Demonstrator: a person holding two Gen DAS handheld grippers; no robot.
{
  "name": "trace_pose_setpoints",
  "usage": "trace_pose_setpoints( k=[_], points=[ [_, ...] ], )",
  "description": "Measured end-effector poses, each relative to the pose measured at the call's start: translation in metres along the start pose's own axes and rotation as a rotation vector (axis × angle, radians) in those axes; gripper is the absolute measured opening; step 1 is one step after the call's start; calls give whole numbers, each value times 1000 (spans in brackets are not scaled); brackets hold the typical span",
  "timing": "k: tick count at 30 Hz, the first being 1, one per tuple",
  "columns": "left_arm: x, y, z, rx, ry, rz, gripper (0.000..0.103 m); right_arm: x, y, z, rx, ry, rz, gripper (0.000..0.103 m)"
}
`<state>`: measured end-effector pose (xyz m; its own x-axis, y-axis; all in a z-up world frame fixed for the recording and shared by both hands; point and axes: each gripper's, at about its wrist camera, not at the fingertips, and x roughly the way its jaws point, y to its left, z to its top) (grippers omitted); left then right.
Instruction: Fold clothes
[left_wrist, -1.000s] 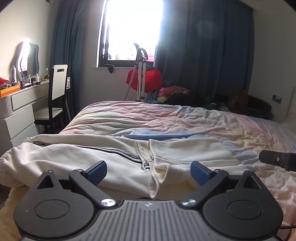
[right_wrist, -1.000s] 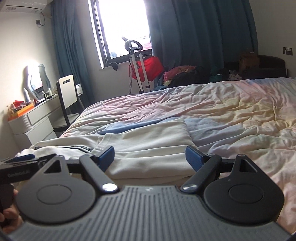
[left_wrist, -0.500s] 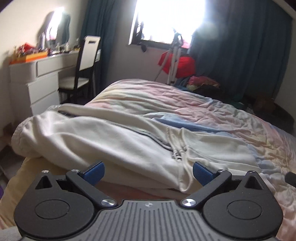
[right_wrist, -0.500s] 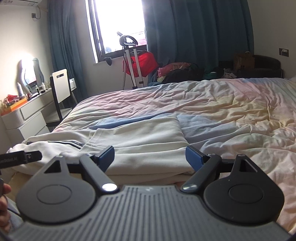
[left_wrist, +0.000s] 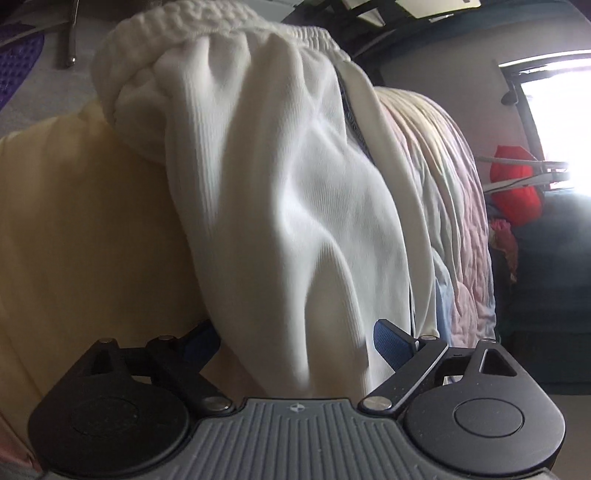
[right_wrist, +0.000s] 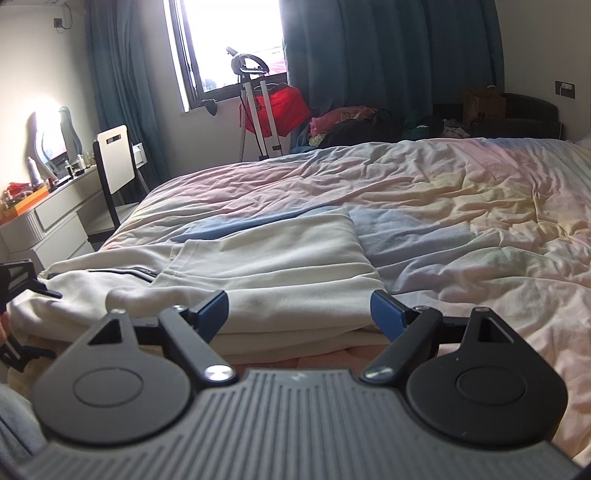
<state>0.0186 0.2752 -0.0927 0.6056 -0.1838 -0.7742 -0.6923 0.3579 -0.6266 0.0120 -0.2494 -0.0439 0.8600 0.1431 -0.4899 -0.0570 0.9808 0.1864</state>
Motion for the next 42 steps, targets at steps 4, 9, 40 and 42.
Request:
trace_pose_setpoints(
  k=[4, 9, 40, 42],
  points=[
    [-2, 11, 21, 9, -80, 3, 76, 6, 2, -2, -3, 17, -3, 85],
    [-1, 12, 34, 71, -107, 20, 51, 16, 7, -4, -27, 30, -8, 85],
    [130, -271, -414, 1679, -833, -93, 9, 0, -106, 22, 371, -215, -299, 85],
    [173, -262, -429, 1801, -708, -26, 9, 4, -119, 18, 427, -205, -300, 85]
  ],
)
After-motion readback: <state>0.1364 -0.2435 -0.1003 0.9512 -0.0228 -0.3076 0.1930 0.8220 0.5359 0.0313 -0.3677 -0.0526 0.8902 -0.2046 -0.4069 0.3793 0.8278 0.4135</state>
